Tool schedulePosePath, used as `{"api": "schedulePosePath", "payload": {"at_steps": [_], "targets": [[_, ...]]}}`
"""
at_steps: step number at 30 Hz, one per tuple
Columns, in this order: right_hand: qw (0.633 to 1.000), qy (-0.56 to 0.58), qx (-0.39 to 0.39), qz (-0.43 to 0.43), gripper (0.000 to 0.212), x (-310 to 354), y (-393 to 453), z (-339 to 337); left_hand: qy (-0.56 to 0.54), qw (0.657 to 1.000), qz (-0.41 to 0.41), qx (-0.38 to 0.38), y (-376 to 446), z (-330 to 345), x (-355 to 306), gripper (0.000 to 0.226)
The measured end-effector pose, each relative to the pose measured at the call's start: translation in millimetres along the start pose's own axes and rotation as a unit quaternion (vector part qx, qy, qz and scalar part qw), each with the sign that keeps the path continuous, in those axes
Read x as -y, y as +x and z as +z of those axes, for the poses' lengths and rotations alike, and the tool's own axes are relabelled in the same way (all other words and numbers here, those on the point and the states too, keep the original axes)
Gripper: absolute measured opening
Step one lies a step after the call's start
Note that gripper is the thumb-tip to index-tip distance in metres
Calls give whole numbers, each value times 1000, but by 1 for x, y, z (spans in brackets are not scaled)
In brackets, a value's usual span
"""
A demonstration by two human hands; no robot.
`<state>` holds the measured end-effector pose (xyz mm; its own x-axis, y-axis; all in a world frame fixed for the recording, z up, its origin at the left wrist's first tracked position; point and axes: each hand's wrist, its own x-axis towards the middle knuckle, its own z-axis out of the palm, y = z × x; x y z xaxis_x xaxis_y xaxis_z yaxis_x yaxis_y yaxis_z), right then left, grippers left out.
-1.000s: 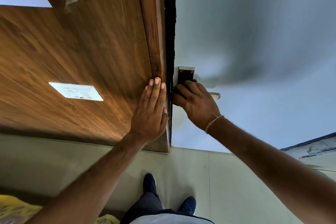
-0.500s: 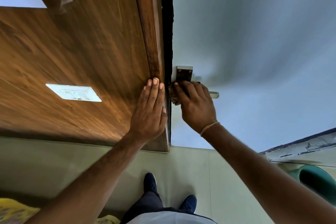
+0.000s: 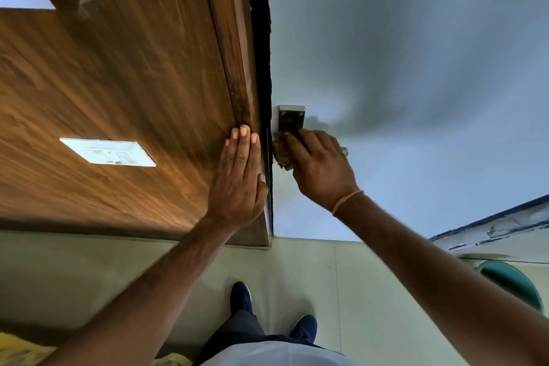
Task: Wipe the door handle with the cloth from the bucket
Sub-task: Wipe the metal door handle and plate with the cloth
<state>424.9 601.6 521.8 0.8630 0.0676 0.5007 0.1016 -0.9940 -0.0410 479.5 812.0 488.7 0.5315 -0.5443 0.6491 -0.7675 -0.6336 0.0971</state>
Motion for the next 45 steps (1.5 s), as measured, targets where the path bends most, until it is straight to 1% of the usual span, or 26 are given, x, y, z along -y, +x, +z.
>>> {"api": "schedulePosePath", "payload": {"at_steps": [2,5,8,10,12,14,16,17,22,25,29,32,35,37,39,41,45], "targets": [[999,8,22,44,50,-16,-6,-9,-1,1000,-3,0,0,0,-1,69],[997,-17,31,75,49,0,-3,-9,-8,1000,-10,-3,0,1,-4,68],[999,-20,15,35,40,30,6,2,-1,1000,-6,-2,1,2,-4,70],[1000,-19,10,2,36,36,9,6,6,1000,-4,-2,1,1,-3,72],[999,-26,17,-18,37,29,6,6,6,1000,2,-3,0,1,-1,72],[998,-37,33,-23,47,15,2,3,1,1000,1,-4,-1,1,-1,72],[998,-39,47,1,55,1,-1,-1,-4,1000,-3,-4,-1,0,-2,70],[998,-38,50,16,55,-5,-3,-3,-4,1000,-3,-3,-1,0,-2,70],[993,-63,78,70,46,-22,-18,-22,-7,1000,-5,8,0,-3,-3,70],[985,-88,108,104,40,-8,-10,-25,-4,1000,-6,10,0,-4,-3,70],[985,-59,137,88,46,17,8,-21,-1,1000,-5,5,0,-4,-5,69],[986,-58,138,78,44,-2,-1,-27,-2,1000,-5,3,0,-4,-5,69],[985,-70,110,115,37,-23,-14,-33,0,1000,-5,4,-1,-3,-4,70],[983,-79,97,131,29,-15,-8,-28,0,1000,-9,4,-1,-3,-5,71],[983,-75,111,126,23,5,5,-20,-3,1000,-11,7,-1,-3,-5,72],[984,-66,126,111,27,15,12,-16,-2,1000,-10,10,-1,-3,-5,72],[986,-57,118,107,33,-9,-3,-25,-3,1000,-7,10,-1,-3,-3,71]]}}
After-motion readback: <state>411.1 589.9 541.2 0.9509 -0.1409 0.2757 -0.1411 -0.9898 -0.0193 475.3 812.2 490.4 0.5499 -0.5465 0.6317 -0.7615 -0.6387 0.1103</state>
